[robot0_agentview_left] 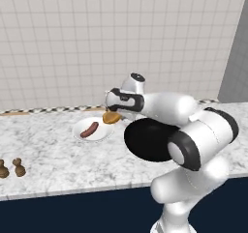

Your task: Place one bun and one sausage from the bowl on each plate.

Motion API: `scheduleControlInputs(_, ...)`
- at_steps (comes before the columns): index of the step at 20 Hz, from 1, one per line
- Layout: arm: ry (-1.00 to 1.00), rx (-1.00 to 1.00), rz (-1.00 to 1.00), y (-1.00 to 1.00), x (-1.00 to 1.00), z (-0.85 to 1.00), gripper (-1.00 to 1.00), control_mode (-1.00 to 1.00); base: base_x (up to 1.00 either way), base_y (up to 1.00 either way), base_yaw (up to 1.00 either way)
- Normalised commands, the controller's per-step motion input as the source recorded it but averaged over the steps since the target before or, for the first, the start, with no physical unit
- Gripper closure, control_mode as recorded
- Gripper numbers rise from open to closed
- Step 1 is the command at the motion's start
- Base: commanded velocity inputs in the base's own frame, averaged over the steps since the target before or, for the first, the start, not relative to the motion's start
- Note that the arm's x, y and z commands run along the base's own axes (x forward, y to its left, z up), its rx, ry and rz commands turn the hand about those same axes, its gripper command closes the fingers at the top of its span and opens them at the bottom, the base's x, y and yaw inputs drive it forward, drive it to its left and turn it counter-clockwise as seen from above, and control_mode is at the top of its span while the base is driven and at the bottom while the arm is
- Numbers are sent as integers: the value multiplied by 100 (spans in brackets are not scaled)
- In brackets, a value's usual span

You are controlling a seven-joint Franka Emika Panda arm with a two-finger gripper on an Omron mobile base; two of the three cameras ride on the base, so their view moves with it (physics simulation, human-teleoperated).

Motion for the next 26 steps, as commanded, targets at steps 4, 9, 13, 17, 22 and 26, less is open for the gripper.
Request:
scheduleControlInputs(4,7,-11,-5,38,69,-44,100,-100,0,0,0)
scheduleControlInputs(9,12,-8,-6,5,26,-69,100,-100,0,0,0)
scheduleControlInputs(13,10,-3,-2,0,9,-47,100,-100,0,0,0)
scheduleControlInputs(17,2,-2,0,4,0,-29,100,-100,0,0,0)
scheduleControlInputs(22,0,-4,0,2,0,-26,100,-100,0,0,0)
scheduleControlInputs(26,0,-2,0,26,2,-22,100,-100,0,0,0)
